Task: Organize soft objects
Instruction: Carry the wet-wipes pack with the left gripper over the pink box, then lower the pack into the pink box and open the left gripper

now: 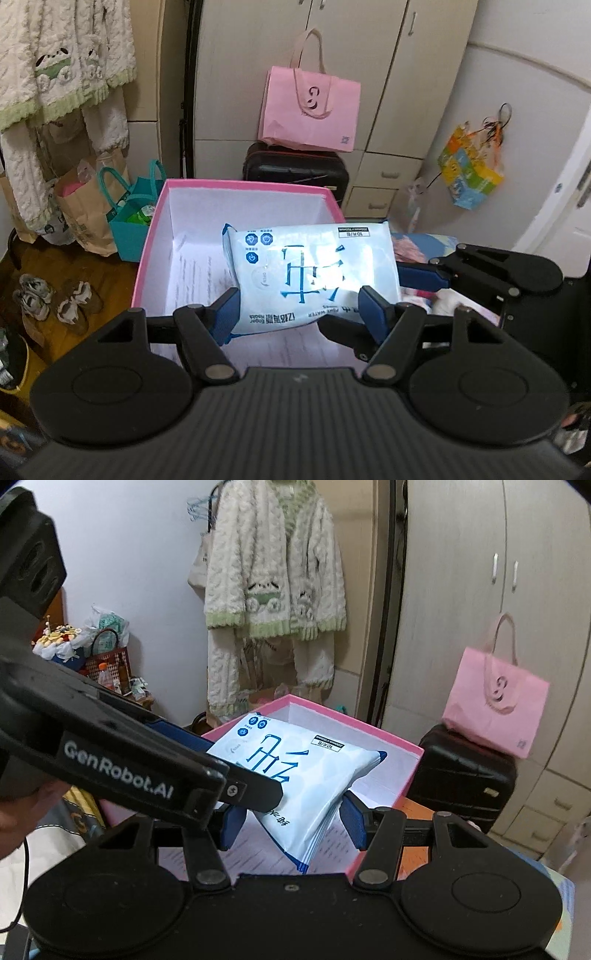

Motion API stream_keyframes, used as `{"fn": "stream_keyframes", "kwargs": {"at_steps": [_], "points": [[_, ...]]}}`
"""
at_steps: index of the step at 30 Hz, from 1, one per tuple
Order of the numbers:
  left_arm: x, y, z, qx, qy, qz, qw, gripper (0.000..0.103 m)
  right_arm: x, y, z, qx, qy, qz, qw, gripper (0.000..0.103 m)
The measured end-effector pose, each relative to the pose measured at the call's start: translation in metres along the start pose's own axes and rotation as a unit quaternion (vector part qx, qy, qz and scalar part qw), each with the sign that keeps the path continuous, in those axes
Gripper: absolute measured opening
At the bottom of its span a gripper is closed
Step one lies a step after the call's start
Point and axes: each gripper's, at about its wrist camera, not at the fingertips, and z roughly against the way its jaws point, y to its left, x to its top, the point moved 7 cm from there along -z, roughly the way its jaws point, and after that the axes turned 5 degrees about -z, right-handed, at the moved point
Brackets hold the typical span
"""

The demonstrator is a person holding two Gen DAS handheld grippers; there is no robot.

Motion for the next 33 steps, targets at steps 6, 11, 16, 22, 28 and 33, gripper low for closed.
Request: {"fn": "stream_keyframes", "kwargs": {"at_steps": [6, 11, 16, 22, 28, 33], "points": [[0.011, 0.033, -0.057, -0.006, 0.045, 0.052, 0.9976, 0.067, 0.010, -0.025, -0.058, 0.007, 0.061, -0.019, 0.998, 0.061], [0.012, 0.049, -0.087, 0.006, 0.075, 0.069, 0.9947, 0.067, 0.011, -0.032, -0.092, 0.016, 0.098, -0.023, 0.995, 0.061], [0.015, 0.059, -0.101, 0.002, 0.093, 0.088, 0.9918, 0.067, 0.014, -0.031, -0.105, 0.008, 0.113, 0.009, 0.994, 0.061], [0.013, 0.061, -0.114, -0.001, 0.101, 0.078, 0.9918, 0.067, 0.013, -0.035, -0.119, 0.000, 0.136, 0.023, 0.990, 0.061], [0.014, 0.065, -0.123, 0.004, 0.109, 0.074, 0.9912, 0.067, 0.011, -0.031, -0.131, -0.017, 0.142, 0.047, 0.989, 0.062], [0.016, 0.063, -0.117, 0.011, 0.095, 0.056, 0.9939, 0.069, 0.010, -0.032, -0.131, -0.027, 0.146, 0.052, 0.988, 0.065]]}}
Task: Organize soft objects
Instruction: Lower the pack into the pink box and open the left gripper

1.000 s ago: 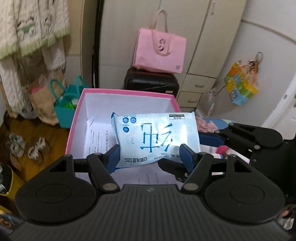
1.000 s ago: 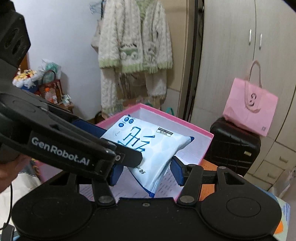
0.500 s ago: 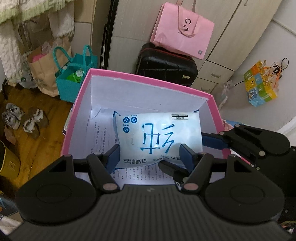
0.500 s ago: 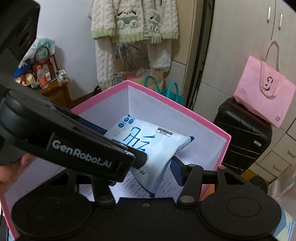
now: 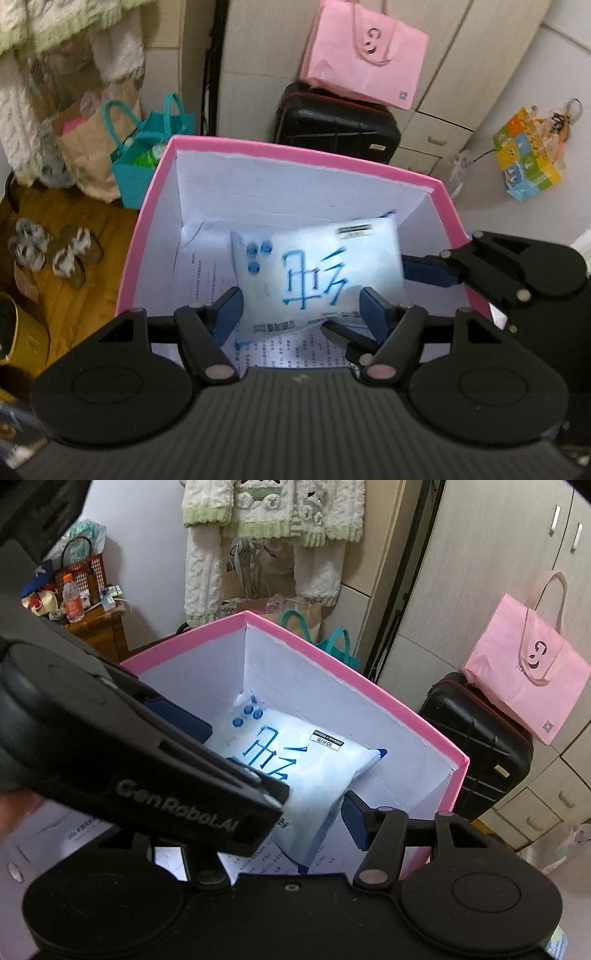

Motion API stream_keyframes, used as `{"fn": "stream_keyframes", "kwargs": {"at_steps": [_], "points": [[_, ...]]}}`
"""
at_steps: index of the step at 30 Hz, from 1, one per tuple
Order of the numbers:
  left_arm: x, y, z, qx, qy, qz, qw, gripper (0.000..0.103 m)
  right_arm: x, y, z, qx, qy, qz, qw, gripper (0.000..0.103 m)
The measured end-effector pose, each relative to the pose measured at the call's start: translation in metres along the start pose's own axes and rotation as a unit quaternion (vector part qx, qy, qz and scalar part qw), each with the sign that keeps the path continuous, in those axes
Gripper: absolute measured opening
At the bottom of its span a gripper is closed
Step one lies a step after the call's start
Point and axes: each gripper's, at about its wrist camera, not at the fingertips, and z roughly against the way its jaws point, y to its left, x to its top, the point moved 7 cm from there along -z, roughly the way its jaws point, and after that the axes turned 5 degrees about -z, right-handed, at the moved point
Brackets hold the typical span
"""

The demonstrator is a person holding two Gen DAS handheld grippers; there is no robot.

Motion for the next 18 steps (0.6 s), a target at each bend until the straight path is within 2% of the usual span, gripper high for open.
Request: {"fn": "stream_keyframes", "kwargs": {"at_steps": [4, 7, 9, 18], "points": [[-0.003, -0.008, 0.020, 0.016, -0.048, -0.037, 0.9980, 0.072, -0.004, 0.000, 0.007, -0.005, -0.008, -0.004, 1.000, 0.069], [-0.005, -0.012, 0.033, 0.044, -0.071, -0.060, 0.9947, 0.075, -0.005, 0.000, 0.017, -0.014, -0.018, -0.005, 1.000, 0.071], [-0.006, -0.014, 0.042, 0.057, -0.078, -0.071, 0.9928, 0.075, -0.006, 0.002, 0.026, -0.018, -0.024, -0.005, 1.000, 0.072], [-0.021, -0.022, 0.092, 0.062, -0.108, -0.093, 0.9879, 0.075, -0.014, 0.017, 0.068, -0.026, -0.052, 0.009, 0.998, 0.076]]}}
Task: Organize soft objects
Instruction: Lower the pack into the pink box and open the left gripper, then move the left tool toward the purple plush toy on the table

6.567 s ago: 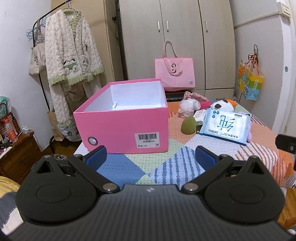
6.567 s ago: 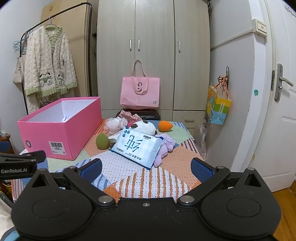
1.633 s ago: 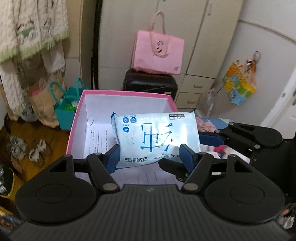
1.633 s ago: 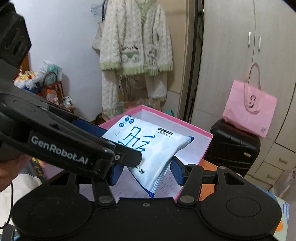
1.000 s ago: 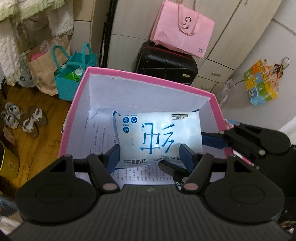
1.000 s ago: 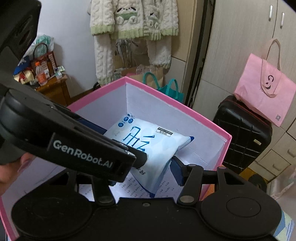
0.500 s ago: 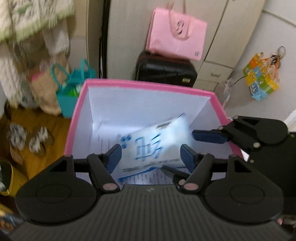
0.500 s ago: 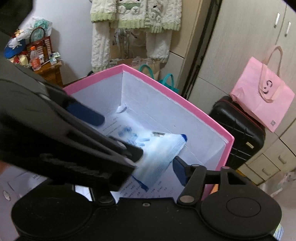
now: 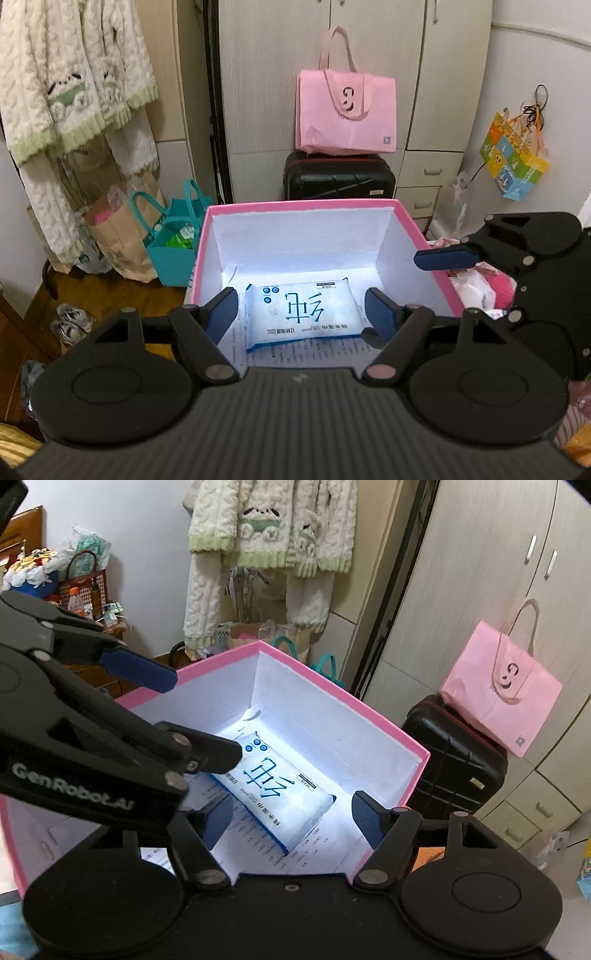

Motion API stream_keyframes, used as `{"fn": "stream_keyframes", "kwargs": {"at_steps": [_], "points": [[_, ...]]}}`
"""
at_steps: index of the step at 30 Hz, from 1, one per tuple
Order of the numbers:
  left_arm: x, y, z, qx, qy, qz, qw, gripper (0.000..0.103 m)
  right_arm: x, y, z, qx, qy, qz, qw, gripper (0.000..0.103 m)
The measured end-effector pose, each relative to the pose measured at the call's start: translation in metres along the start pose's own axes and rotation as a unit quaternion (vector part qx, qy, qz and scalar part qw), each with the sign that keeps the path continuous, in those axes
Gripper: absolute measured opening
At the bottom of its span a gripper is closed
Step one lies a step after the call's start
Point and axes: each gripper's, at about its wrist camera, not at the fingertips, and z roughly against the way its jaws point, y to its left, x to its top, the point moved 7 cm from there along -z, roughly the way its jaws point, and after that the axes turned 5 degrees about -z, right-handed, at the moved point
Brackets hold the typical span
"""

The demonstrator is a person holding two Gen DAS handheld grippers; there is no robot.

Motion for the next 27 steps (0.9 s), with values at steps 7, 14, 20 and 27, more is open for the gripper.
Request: {"fn": "stream_keyframes", "kwargs": {"at_steps": [7, 14, 20, 27], "points": [[-0.007, -0.009, 0.040, -0.001, -0.017, -0.010, 0.9998, 0.076, -0.007, 0.014, 0.039, -0.010, -0.018, 0.012, 1.000, 0.076], [-0.023, -0.025, 0.079, -0.013, -0.027, -0.010, 0.9995, 0.082, -0.024, 0.023, 0.085, -0.009, -0.035, 0.013, 0.999, 0.077], [-0.037, -0.044, 0.106, -0.018, -0.035, -0.022, 0.9990, 0.084, -0.043, 0.028, 0.121, 0.007, -0.047, 0.003, 0.999, 0.078], [-0.050, -0.067, 0.135, -0.035, -0.042, -0.029, 0.9981, 0.090, -0.067, 0.028, 0.165, -0.001, -0.071, 0.003, 0.997, 0.087]]}}
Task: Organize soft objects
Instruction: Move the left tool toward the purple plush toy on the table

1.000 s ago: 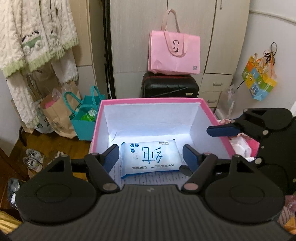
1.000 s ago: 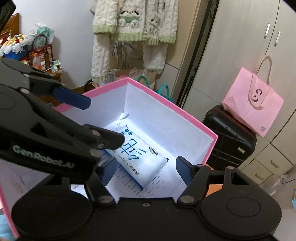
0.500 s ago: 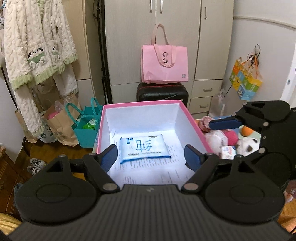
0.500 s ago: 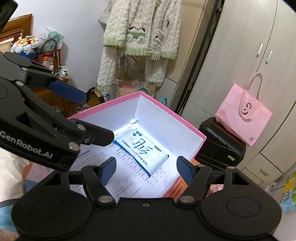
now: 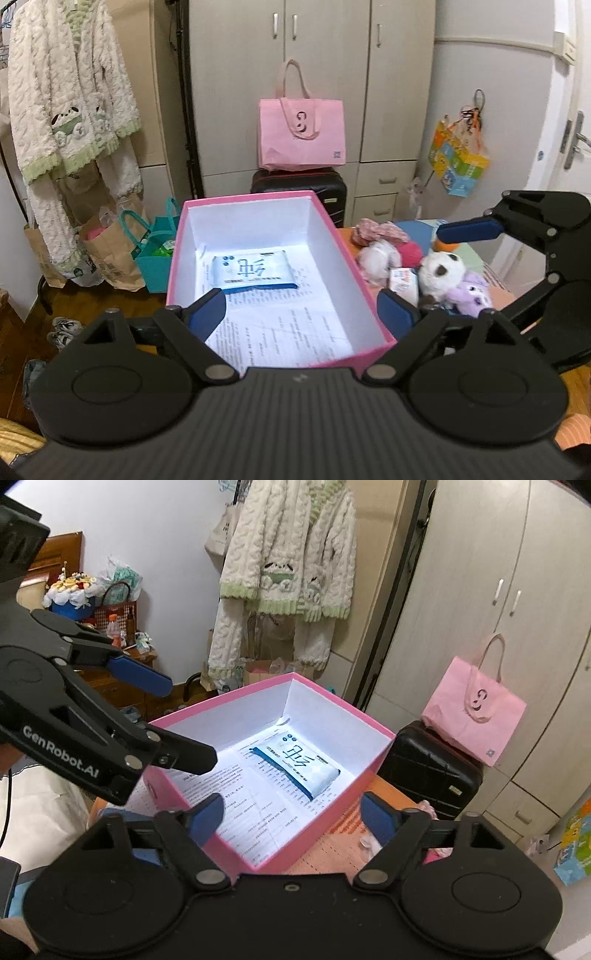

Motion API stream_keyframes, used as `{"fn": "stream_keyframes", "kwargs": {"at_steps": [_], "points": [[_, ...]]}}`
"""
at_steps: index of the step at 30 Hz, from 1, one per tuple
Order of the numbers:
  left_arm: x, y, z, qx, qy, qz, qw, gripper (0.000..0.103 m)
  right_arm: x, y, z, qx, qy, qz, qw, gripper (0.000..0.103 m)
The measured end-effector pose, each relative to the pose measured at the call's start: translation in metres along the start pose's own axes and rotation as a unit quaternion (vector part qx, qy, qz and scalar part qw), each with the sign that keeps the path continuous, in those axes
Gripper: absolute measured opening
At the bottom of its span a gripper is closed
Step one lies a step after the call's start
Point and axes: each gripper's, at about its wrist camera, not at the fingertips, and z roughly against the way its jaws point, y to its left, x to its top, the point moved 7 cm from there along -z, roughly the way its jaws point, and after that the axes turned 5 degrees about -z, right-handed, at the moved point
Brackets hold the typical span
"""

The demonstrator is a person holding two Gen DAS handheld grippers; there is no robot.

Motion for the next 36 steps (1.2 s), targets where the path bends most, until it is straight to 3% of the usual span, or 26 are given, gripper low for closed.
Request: {"fn": "stream_keyframes", "kwargs": {"at_steps": [8, 14, 21, 29, 36], "points": [[-0.017, -0.032, 0.014, -0.031, 0.010, -0.013, 0.9994, 0.094, -0.035, -0.004, 0.039, 0.007, -0.006, -0.018, 1.000, 0.088], [-0.038, -0.061, 0.014, -0.081, 0.022, -0.013, 0.9964, 0.100, -0.072, -0.019, 0.058, -0.003, -0.024, -0.038, 0.999, 0.095], [-0.057, -0.100, -0.008, -0.137, 0.036, -0.010, 0.9898, 0.101, -0.113, -0.047, 0.052, -0.026, -0.047, -0.087, 0.995, 0.095], [-0.058, -0.138, -0.031, -0.171, 0.011, -0.027, 0.9848, 0.101, -0.151, -0.080, 0.040, -0.059, -0.068, -0.090, 0.992, 0.095], [-0.049, -0.172, -0.066, -0.218, 0.003, -0.034, 0.9754, 0.100, -0.184, -0.113, 0.011, -0.072, -0.040, -0.110, 0.991, 0.095]]}}
